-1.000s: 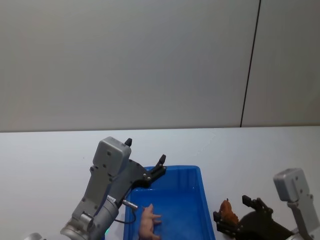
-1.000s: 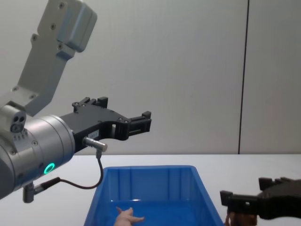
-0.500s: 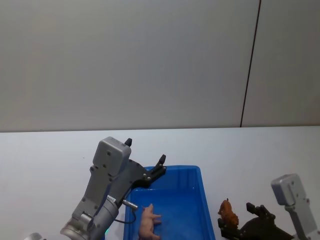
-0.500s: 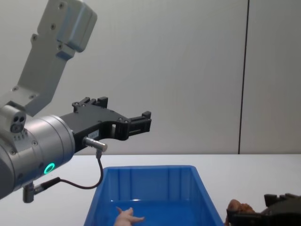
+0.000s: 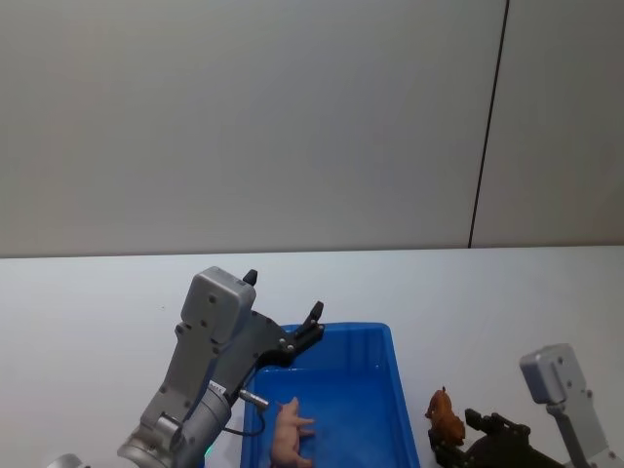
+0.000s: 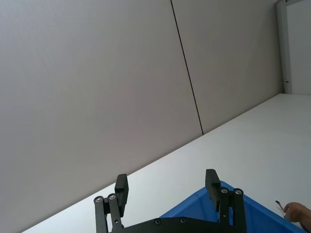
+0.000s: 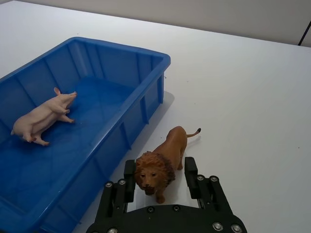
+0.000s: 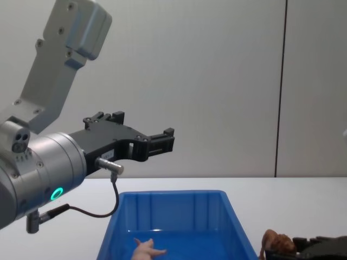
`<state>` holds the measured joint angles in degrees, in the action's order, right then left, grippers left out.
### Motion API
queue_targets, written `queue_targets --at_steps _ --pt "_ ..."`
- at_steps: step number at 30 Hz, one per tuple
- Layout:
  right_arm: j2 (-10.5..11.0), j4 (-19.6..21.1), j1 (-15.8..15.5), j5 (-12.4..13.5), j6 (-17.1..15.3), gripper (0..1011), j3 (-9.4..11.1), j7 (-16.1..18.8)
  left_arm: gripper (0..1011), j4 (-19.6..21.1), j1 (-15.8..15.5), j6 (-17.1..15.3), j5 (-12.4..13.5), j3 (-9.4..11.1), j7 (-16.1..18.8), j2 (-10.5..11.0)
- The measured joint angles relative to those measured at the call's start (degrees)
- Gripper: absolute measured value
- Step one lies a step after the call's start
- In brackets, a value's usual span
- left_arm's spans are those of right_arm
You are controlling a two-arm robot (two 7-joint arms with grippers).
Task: Pick up the two dolls from the table and place them into the box.
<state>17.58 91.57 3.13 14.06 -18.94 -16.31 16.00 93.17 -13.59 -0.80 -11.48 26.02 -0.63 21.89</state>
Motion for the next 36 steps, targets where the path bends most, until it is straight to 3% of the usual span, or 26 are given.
queue_targets --at_steps 4,9,25,36 --pt "-0.1 -0.1 0.1 0.2 0.0 501 0.0 0.0 1002 0.0 0.0 0.0 0.0 0.0 0.0 0.0" --pt "-0.1 0.1 0.0 0.1 0.7 428 0.0 -0.5 1002 0.0 0.0 0.0 0.0 0.0 0.0 0.0" --pt "-0.1 4.4 -0.1 -1.8 5.9 428 0.3 -3.7 1002 0.0 0.0 0.0 0.0 0.0 0.0 0.0" --pt "-1.4 7.7 2.0 -1.3 6.8 428 0.0 -1.0 1002 0.0 0.0 0.0 0.0 0.0 0.0 0.0"
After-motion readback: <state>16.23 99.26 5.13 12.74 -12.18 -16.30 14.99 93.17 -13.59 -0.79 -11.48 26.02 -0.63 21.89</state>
